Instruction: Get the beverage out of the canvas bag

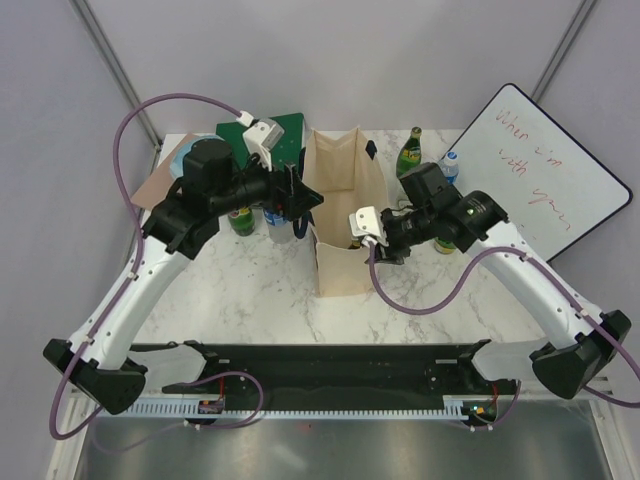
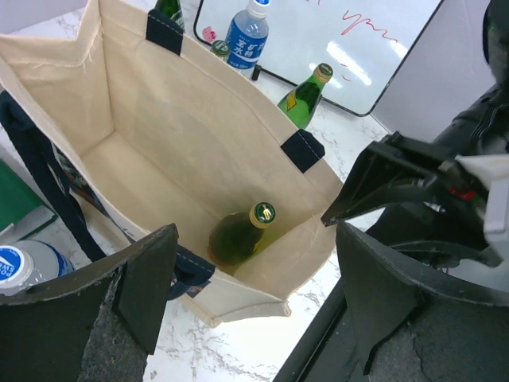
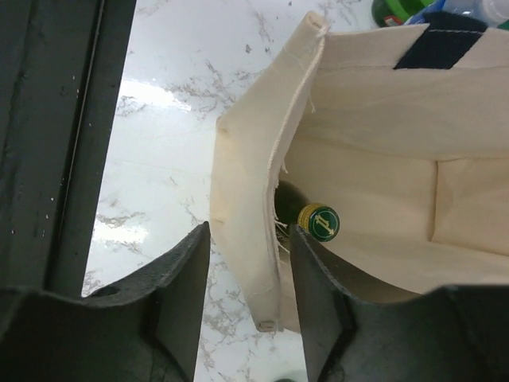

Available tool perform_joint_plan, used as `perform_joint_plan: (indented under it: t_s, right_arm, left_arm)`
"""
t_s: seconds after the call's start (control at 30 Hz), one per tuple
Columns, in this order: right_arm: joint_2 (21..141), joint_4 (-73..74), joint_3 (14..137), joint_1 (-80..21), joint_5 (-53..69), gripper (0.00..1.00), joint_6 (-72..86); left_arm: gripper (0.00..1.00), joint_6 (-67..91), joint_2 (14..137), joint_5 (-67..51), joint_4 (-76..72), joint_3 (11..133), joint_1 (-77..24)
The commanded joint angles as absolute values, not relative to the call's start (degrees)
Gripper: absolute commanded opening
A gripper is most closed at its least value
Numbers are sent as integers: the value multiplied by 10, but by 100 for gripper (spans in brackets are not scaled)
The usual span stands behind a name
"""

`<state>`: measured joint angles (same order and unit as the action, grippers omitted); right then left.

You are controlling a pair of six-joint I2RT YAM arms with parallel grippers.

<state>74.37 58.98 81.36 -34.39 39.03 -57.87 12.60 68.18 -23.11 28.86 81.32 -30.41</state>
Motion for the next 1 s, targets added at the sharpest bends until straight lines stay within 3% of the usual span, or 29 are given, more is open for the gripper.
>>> perform_joint_plan:
  t_s: [0.0,0.1,0.13,0.23,0.57,0.97]
  right_arm:
    - [729,556,790,-375,336,48,-596]
    - [722,548,773,-396,319,31,-598]
    - [722,549,767,-405,320,19,-599]
    - [712,547,749,-432,326,2,-603]
    - [654,499,632,-490,286,0,-601]
    - [644,470,613,-475,300,1,-539]
  left_arm:
    - [86,85,704,-258,287,844,-315]
    - [86,72,726,-266,287,854,-329]
    - [86,66,733,-268,287,858,-334]
    - [85,30,755,-266,287,865,-362]
    - [84,-106,780,-277,287,822,-411]
    - [84,-88,871,-243,310,857,-446]
